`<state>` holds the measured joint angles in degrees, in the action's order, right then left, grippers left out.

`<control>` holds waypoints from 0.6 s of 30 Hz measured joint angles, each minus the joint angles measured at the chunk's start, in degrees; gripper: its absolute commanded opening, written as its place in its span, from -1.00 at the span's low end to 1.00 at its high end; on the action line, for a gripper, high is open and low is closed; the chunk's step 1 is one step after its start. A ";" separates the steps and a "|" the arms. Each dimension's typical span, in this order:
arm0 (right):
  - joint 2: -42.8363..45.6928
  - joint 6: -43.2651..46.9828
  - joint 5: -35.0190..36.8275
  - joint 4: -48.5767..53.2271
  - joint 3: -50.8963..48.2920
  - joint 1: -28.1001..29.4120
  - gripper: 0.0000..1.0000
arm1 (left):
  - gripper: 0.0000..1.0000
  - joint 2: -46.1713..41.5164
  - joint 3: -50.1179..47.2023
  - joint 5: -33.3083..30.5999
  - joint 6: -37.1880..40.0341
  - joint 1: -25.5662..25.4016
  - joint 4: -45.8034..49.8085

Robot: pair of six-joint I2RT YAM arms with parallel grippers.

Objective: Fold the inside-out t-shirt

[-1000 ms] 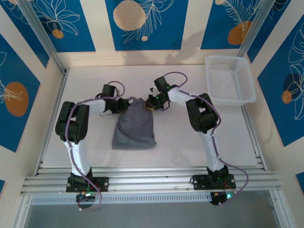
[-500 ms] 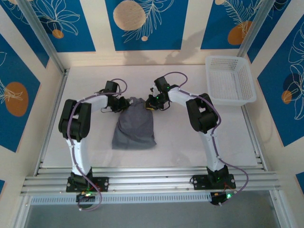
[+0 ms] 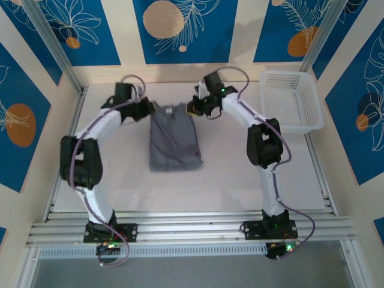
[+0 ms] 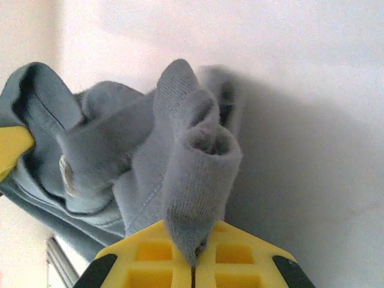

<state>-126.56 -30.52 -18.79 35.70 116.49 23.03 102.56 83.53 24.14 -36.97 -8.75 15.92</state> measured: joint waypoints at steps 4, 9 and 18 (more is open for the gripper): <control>11.74 1.79 -3.15 -3.89 0.35 -0.66 -1.00 | -1.00 -13.38 0.76 2.08 -1.70 0.61 -3.98; 29.94 3.67 -9.29 -16.28 -16.98 1.46 -0.99 | -1.00 -29.42 -12.55 2.43 -2.19 -0.92 -8.55; 26.88 1.03 -14.64 -30.45 -55.63 8.20 -0.94 | -1.00 -28.96 -45.79 0.48 -3.39 -7.93 -5.73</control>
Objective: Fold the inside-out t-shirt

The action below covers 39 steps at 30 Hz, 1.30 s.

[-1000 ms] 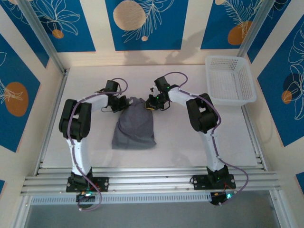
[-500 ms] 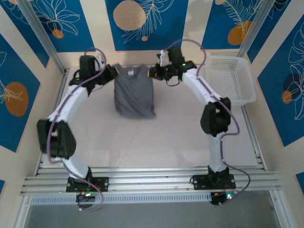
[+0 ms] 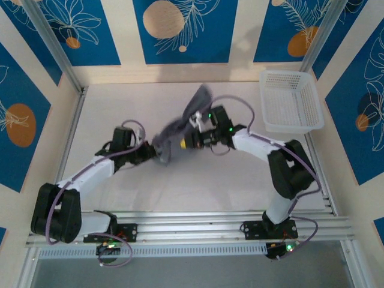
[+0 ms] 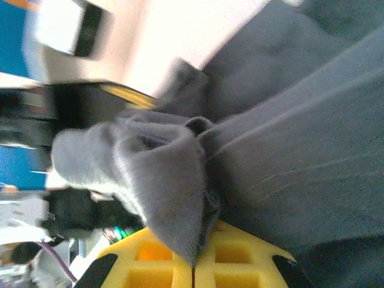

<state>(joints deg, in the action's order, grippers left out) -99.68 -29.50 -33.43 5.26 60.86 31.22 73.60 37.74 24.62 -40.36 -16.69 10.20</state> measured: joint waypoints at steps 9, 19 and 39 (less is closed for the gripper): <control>6.73 -0.87 2.08 1.36 -11.93 3.58 -0.77 | -0.91 -0.11 3.98 0.68 8.31 -2.38 1.36; 17.38 -6.43 11.78 2.56 -13.42 -1.79 0.07 | -0.60 2.84 8.79 2.84 12.11 -2.99 -4.74; -25.24 -0.61 31.21 21.46 31.74 -10.19 -0.62 | 0.23 -0.15 5.79 -4.90 15.26 -3.10 3.41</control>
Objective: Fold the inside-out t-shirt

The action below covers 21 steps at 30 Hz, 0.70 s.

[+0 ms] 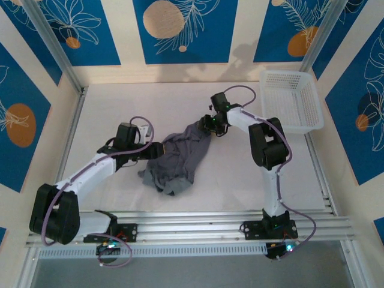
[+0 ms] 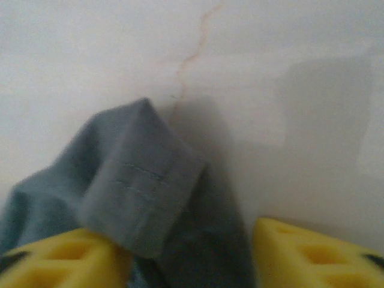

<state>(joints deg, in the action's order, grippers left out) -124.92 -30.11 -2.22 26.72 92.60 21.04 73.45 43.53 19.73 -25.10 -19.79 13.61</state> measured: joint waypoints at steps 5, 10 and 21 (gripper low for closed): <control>1.25 1.62 -6.82 -1.62 -0.07 1.18 -0.94 | 0.40 -2.01 -1.73 -6.40 -2.67 -0.02 4.22; 10.75 1.90 -12.87 -4.96 -10.10 5.68 -0.95 | 0.52 -13.00 -6.62 -11.39 -6.54 -0.02 7.76; 18.93 -0.79 -26.29 -13.88 -17.16 23.54 -0.84 | 0.57 -25.68 -11.67 -17.35 -10.62 -0.02 11.82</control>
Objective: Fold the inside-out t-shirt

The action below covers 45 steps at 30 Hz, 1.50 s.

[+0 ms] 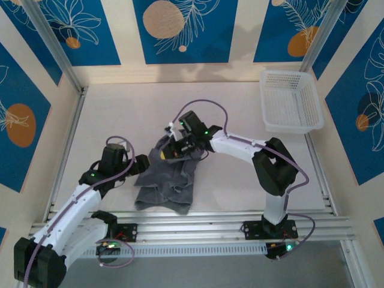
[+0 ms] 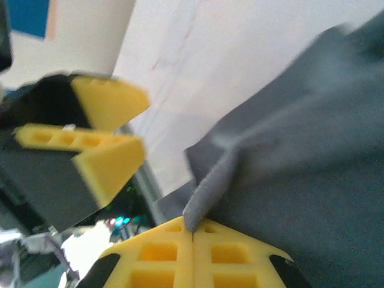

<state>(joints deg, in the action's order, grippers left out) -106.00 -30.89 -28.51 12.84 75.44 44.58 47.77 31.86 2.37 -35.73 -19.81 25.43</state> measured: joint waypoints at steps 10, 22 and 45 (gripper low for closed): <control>-0.28 5.60 -11.56 10.01 2.93 6.08 -0.71 | 0.54 -2.25 -0.48 -3.98 -1.53 0.00 2.82; 19.08 4.46 -5.62 12.35 -4.33 4.13 -0.08 | 0.61 -4.48 -0.98 -1.77 -1.79 0.00 3.67; 14.25 -11.61 22.60 16.55 -16.55 2.12 -0.04 | -1.00 34.01 11.41 18.34 5.53 -3.50 3.93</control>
<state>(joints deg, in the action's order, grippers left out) -91.74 -42.50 -5.91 29.39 58.89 46.70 81.78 43.27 20.71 -30.20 -23.31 29.36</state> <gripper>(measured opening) 0.481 0.092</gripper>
